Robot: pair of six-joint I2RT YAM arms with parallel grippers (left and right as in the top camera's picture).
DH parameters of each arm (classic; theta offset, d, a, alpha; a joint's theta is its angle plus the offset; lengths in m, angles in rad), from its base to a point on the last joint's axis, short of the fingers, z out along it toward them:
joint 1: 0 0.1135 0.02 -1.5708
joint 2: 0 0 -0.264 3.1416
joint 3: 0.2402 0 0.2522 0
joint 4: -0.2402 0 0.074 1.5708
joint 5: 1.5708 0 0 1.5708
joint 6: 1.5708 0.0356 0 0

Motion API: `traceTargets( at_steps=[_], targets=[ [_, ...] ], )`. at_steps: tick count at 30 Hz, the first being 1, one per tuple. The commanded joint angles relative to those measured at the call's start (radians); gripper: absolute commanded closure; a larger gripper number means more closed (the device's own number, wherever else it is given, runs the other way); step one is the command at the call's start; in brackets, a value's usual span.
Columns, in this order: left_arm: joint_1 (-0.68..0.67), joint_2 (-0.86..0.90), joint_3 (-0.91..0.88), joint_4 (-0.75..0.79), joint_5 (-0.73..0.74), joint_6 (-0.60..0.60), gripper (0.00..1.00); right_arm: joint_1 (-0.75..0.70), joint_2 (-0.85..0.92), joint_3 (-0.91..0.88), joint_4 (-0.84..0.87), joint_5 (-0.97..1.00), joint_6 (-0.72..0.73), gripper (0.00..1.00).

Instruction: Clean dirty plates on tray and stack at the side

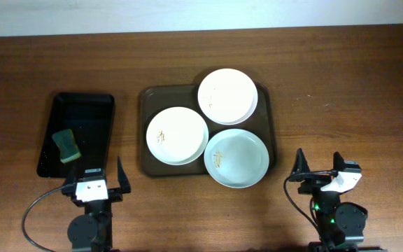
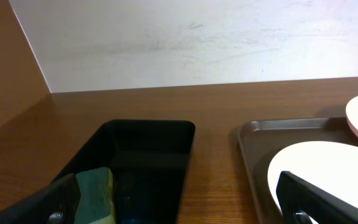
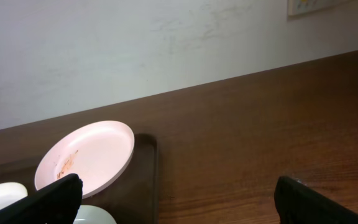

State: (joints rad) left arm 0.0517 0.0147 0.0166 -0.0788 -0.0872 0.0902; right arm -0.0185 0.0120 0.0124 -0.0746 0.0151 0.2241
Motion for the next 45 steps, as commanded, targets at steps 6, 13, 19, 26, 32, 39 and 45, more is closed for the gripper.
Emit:
traceTargets(
  at_steps=[6,13,19,26,32,39,45],
  targets=[
    [-0.003,-0.003,-0.006,0.003,-0.011,0.017,0.01,0.005,-0.008,-0.007,-0.004,0.02,-0.007,0.02],
    [-0.003,-0.003,-0.006,0.003,-0.011,0.017,0.01,0.005,-0.008,-0.007,0.0,0.05,-0.01,0.02],
    [-0.003,-0.003,-0.006,0.015,0.022,0.016,0.01,0.005,-0.008,-0.007,0.011,-0.027,-0.007,0.02],
    [-0.003,0.051,0.237,-0.084,0.072,0.017,0.01,0.005,0.022,0.205,-0.124,-0.056,-0.008,0.02],
    [-0.003,0.483,0.703,-0.389,0.06,0.016,0.01,0.005,0.282,0.555,-0.299,-0.056,-0.011,0.02],
    [-0.003,1.108,1.215,-0.83,0.24,0.016,0.01,0.005,0.775,0.998,-0.668,-0.06,-0.011,0.02],
    [-0.003,1.356,1.215,-0.828,0.607,0.008,0.01,0.005,0.946,1.013,-0.671,-0.176,-0.007,0.02]
  ],
)
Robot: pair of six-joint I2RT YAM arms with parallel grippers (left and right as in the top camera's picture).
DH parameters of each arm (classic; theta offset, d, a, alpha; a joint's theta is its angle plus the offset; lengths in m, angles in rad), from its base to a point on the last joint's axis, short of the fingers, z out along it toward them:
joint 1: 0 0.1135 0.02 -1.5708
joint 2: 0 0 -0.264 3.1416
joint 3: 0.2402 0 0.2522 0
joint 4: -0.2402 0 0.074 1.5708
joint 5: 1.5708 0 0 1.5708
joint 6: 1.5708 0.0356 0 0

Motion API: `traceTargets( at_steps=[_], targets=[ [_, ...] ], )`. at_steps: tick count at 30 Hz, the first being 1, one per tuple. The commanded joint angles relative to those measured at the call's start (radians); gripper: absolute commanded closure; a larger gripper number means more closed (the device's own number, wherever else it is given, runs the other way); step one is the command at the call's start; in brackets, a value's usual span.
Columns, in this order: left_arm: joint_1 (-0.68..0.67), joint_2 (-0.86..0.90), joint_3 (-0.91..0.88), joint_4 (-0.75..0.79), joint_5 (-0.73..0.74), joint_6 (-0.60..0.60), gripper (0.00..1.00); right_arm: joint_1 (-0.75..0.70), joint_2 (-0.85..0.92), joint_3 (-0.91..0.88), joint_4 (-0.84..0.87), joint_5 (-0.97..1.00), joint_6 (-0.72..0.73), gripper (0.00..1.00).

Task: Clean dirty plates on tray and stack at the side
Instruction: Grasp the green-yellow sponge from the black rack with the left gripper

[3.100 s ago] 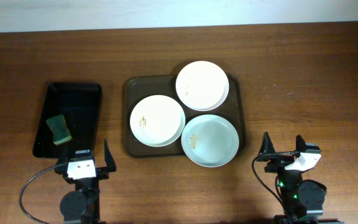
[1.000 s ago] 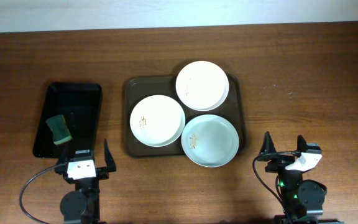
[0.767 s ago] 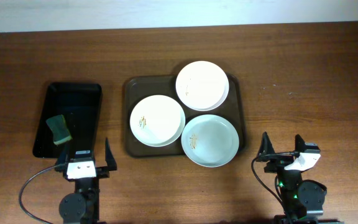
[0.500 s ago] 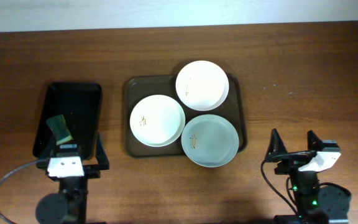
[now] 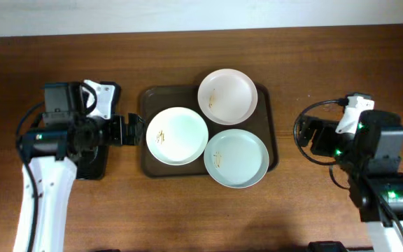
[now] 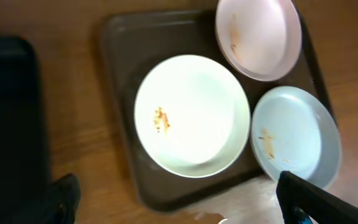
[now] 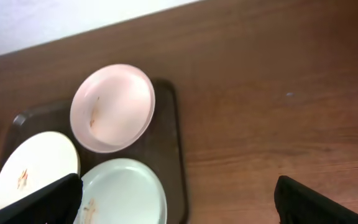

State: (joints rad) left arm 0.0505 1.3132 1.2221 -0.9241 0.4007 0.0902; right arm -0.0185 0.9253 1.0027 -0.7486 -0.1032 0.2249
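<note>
Three dirty plates lie on the brown tray [image 5: 145, 166]: a cream plate [image 5: 177, 136] at the left, a pink plate [image 5: 228, 96] at the back and a pale blue plate [image 5: 236, 158] at the front right. Each carries a small orange-brown smear. My left gripper [image 5: 128, 131] hangs open above the tray's left edge, looking down on the cream plate [image 6: 191, 115]. My right gripper [image 5: 312, 138] hangs open over bare table right of the tray, with the pink plate [image 7: 112, 106] and blue plate [image 7: 120, 190] in its view. Neither holds anything.
A black tray [image 6: 8, 124] lies left of the brown tray and is mostly covered by my left arm in the overhead view. The sponge is hidden. Bare wooden table [image 5: 306, 77] stretches right of and behind the brown tray. A white wall borders the far edge.
Both arms have left their low pose at the table's front edge. The left gripper is now high beside the brown tray's left edge, the right one high to the tray's right. The plates have not moved.
</note>
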Motion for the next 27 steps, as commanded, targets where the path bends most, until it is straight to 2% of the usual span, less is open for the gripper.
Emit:
traceTargets(
  at_steps=[1,5,9,12,15,16,18,19,21,24,27],
  targets=[
    [-0.002,0.072,0.01,0.018,0.028,-0.082,0.01,0.005,0.062,0.023,0.004,-0.06,-0.008,0.01],
    [-0.002,0.072,0.023,-0.057,-0.415,-0.368,0.01,0.005,0.123,0.023,-0.011,-0.078,-0.008,0.02],
    [0.009,0.074,0.023,-0.086,-0.675,-0.452,0.01,0.005,0.125,0.023,-0.03,-0.079,-0.007,0.01],
    [0.091,0.1,0.023,-0.074,-0.686,-0.512,0.01,0.005,0.125,0.023,-0.034,-0.077,-0.008,0.02],
    [0.238,0.246,0.023,-0.032,-0.686,-0.576,0.11,0.005,0.125,0.023,-0.043,-0.078,-0.008,0.03],
    [0.257,0.291,0.023,-0.002,-0.686,-0.575,0.11,0.005,0.125,0.023,-0.048,-0.077,-0.008,0.04],
    [0.269,0.368,0.023,0.088,-0.685,-0.549,0.41,0.005,0.125,0.023,-0.049,-0.077,-0.008,0.05],
    [0.269,0.398,0.023,0.145,-0.685,-0.493,0.49,0.005,0.125,0.023,-0.049,-0.078,-0.008,0.05],
    [0.269,0.442,0.023,0.188,-0.685,-0.41,0.49,0.005,0.125,0.023,-0.061,-0.077,-0.008,0.05],
    [0.269,0.484,0.023,0.218,-0.689,-0.38,0.49,0.005,0.129,0.023,-0.089,-0.077,-0.008,0.05],
    [0.269,0.55,0.023,0.231,-0.683,-0.38,0.56,0.005,0.129,0.022,-0.108,-0.077,-0.008,0.05]
  ],
)
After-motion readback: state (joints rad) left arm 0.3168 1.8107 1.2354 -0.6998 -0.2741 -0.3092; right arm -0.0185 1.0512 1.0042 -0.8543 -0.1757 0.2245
